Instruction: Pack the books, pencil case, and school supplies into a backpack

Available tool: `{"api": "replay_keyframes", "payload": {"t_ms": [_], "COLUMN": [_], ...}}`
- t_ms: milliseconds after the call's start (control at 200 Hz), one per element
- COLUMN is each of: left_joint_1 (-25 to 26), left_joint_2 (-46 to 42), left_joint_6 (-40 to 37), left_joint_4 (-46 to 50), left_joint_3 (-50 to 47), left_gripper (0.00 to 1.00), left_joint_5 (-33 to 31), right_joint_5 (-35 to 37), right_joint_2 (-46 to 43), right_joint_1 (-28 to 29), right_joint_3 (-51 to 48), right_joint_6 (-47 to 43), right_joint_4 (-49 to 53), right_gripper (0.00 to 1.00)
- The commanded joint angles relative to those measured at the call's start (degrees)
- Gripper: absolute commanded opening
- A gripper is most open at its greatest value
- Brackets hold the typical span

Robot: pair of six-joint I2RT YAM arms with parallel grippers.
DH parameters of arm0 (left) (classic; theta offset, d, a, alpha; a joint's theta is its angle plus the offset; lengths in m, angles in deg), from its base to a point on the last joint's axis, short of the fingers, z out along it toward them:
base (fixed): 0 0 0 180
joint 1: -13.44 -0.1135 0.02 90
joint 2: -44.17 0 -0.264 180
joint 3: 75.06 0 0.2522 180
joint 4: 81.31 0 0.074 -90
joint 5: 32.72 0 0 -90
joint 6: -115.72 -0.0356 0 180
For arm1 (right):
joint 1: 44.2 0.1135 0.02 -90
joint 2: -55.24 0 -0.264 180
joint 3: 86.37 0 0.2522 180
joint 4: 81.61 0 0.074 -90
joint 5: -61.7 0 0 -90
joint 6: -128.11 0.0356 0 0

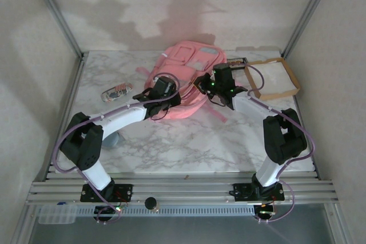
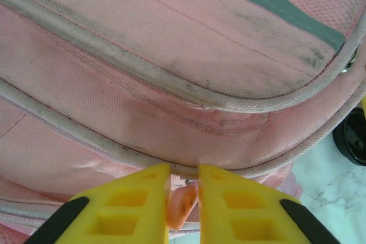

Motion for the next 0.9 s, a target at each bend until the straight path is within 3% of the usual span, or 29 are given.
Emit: {"api": "replay_keyframes", "payload": {"t_ms": [0, 255, 581, 686, 756, 816, 896], "left_joint_1": [-0.19, -0.42, -2.38, -2.53, -2.03, -1.50, -0.86], "left_joint_2": [0.47, -1.83, -6.01, -7.33, -9.88, -11.33, -11.13], "left_joint_6": [1.18, 0.80, -7.21, -9.92, -8.82, -6.85, -4.94], "left_joint_4": [-1.31, 0.45, -0.41, -1.88, -7.99, -13.53, -16.36], "left_joint_3": [-0.12, -3.02, -9.75, -9.63, -11.43, -12.96, -12.64], "left_gripper": [0.18, 0.00, 0.00, 0.00, 0.00, 0.00, 0.00], "left_joint_5": [-0.92, -3.80, -11.27, -9.61, -5.45, -2.71, -2.07], "right_joint_5": [1.64, 1.48, -6.33, -9.24, -8.95, -9.60, -11.73], "right_joint_2": [-3.67, -4.12, -4.53, -2.23, -1.93, -1.88, -1.87], "right_joint_1": [-1.23, -2.55, -11.01, -13.07, -12.21, -10.90, -9.97], "right_joint_3": [0.11, -0.19, -1.90, -1.51, -1.32, -1.50, -3.91], "right_joint_6": [0.27, 0.61, 3.70, 4.05, 2.27, 1.33, 2.56], "right_joint_4": [-6.16, -6.34, -7.32, -7.78, -7.65, -7.78, -9.89], "right_gripper": [0.00, 0.00, 0.00, 0.00, 0.00, 0.28, 0.44]}}
